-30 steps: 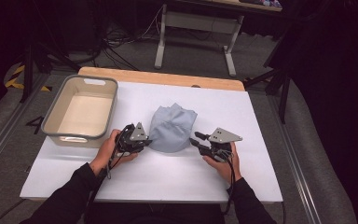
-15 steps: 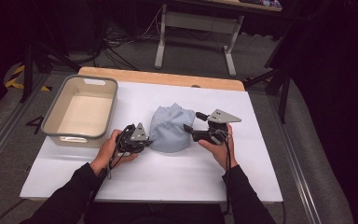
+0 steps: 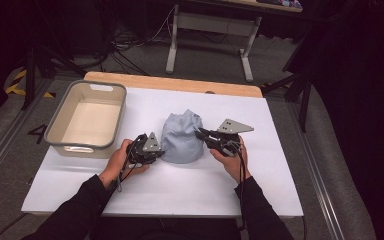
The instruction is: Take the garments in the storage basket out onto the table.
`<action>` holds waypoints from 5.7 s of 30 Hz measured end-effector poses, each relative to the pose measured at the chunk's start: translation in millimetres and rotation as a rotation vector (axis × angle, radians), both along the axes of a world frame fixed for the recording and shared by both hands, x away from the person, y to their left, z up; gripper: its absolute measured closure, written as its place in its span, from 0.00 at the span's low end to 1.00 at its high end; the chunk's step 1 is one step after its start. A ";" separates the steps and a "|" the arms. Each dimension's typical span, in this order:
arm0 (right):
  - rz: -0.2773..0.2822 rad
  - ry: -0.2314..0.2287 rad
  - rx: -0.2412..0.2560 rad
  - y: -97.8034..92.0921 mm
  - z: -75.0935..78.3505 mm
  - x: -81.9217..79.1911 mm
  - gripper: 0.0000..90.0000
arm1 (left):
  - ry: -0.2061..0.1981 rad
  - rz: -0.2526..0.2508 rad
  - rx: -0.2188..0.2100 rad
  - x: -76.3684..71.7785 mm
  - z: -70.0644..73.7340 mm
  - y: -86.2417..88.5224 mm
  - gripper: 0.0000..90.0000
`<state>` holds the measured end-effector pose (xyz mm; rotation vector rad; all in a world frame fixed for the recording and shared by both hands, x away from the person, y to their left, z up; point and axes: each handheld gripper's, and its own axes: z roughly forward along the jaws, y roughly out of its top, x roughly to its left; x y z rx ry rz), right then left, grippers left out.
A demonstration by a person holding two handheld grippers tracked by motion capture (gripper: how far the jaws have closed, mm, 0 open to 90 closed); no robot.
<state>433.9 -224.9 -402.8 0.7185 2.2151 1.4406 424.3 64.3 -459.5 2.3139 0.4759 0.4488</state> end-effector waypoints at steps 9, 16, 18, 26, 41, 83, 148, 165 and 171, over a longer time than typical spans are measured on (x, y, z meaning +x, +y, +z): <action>0.056 -0.128 0.033 6.8 16.2 -10.6 0.92 | -0.090 0.110 -0.008 11.8 0.9 -12.7 0.92; 0.146 -0.156 0.015 16.1 20.3 -23.1 0.92 | -0.068 0.133 -0.039 15.4 2.0 -7.1 0.92; 0.193 -0.154 0.008 19.7 19.5 -30.5 0.92 | -0.060 0.122 -0.049 14.4 2.8 -4.0 0.92; 0.315 -0.129 -0.047 29.3 4.5 -58.2 0.92 | -0.071 0.100 -0.009 -1.1 5.4 7.3 0.91; 0.409 -0.033 -0.124 25.5 -24.1 -85.2 0.92 | -0.087 0.078 -0.067 -31.6 22.5 36.8 0.79; 0.215 0.046 -0.281 -0.9 -50.4 -67.0 0.70 | 0.048 0.098 -0.194 -15.0 9.4 25.6 0.36; -0.156 0.031 -0.146 -73.1 -26.2 -80.7 0.61 | -0.023 0.080 -0.056 -22.0 19.2 45.1 0.90; -0.173 -0.032 -0.041 -89.4 5.8 -83.9 0.49 | -0.038 0.100 -0.166 -30.7 34.0 57.4 0.76; -0.203 0.017 -0.185 -65.2 -10.2 -35.2 0.65 | 0.030 0.050 -0.142 -36.3 22.1 46.3 0.60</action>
